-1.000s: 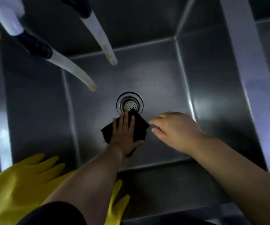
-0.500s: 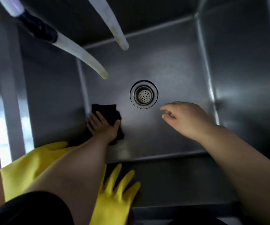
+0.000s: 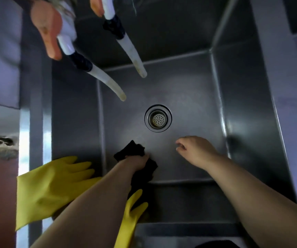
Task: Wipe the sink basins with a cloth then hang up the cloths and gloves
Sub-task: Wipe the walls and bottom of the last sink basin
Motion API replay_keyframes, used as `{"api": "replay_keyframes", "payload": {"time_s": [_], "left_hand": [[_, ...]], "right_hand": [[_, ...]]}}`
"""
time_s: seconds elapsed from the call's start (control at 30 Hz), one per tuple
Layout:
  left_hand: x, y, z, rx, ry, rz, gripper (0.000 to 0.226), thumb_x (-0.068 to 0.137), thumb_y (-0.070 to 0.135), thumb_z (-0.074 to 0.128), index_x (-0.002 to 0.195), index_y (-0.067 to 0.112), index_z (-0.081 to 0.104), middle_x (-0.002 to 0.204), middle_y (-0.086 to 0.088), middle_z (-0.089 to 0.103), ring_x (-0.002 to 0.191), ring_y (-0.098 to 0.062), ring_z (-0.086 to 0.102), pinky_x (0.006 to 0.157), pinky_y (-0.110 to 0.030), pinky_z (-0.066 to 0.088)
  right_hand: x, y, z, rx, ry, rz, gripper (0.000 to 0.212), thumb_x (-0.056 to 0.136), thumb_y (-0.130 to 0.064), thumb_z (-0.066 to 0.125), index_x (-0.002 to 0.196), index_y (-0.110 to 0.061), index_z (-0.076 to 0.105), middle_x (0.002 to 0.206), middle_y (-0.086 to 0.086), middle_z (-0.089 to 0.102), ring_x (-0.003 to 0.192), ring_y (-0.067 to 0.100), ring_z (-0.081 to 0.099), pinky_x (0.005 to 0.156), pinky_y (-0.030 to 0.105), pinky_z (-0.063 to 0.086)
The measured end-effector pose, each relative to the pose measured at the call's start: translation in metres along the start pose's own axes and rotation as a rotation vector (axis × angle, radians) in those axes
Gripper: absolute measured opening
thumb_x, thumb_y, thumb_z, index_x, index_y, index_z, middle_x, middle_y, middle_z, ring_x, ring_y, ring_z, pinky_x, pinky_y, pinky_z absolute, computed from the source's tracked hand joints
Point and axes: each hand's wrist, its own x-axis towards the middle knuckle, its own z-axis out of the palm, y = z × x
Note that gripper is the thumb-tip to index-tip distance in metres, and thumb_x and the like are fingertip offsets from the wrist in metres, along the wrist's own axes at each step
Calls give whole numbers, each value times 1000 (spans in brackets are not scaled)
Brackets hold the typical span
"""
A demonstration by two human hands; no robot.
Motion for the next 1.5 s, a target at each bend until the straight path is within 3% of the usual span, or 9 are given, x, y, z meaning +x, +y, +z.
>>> {"api": "replay_keyframes", "payload": {"time_s": [0.07,0.23,0.33,0.43,0.57,0.7,1.0,1.17,1.5], "left_hand": [[-27,-3,-24,192,61,183,52,99,44,36,136,8,44,138,-16,49,124,-30,47,103,-33,36],[-95,-43,-67,606,555,528,20,93,39,45,103,21,47,102,-1,60,93,-25,60,61,-32,37],[-114,-76,-95,761,830,701,12,86,32,55,93,23,56,89,3,64,84,-24,63,61,-30,36],[-106,-109,-125,909,960,796,11,71,16,63,81,16,68,73,-3,68,70,-29,65,63,-34,47],[-88,-139,-139,964,989,910,4,70,10,66,69,14,67,62,-5,64,61,-28,62,64,-36,51],[-73,-153,-139,808,1032,1076,6,74,10,65,74,13,70,68,-4,65,66,-28,62,70,-38,49],[-63,-153,-141,681,985,1169,25,89,23,48,79,14,69,74,-3,66,74,-27,63,75,-40,44],[-66,-150,-141,675,985,1154,21,87,23,53,77,13,69,74,-4,66,73,-28,64,73,-41,47],[-71,-147,-140,710,1013,1114,21,85,24,55,70,14,66,67,-5,64,69,-29,63,71,-39,47]], "right_hand": [[-3,-3,2,-40,-44,2,29,95,-33,48,117,-19,61,117,3,64,105,24,58,83,31,46],[0,-34,13,-123,-202,-106,23,96,-28,44,99,-13,60,108,7,63,97,26,57,71,29,40],[15,-66,33,-155,-321,-216,20,95,-25,43,93,-10,57,105,10,59,93,26,53,68,30,36],[38,-93,66,-207,-347,-383,33,95,-21,48,125,-9,53,132,14,48,117,30,47,89,35,41],[58,-118,119,-247,-422,-464,65,101,-28,40,151,-10,3,159,11,-7,146,24,-6,115,28,-2],[82,-124,154,-395,-226,-532,68,101,-38,32,149,-12,-8,157,7,-15,138,23,-27,110,34,-20],[125,-144,168,-652,-75,-819,66,99,-43,35,151,-12,9,158,11,6,145,32,1,114,47,-11],[100,-132,173,-653,-5,-1117,62,80,-47,67,134,-22,52,142,2,48,133,26,42,109,46,34],[55,-38,115,-855,-85,-1104,58,86,-45,52,140,-24,45,147,0,41,136,24,37,110,48,33]]}}
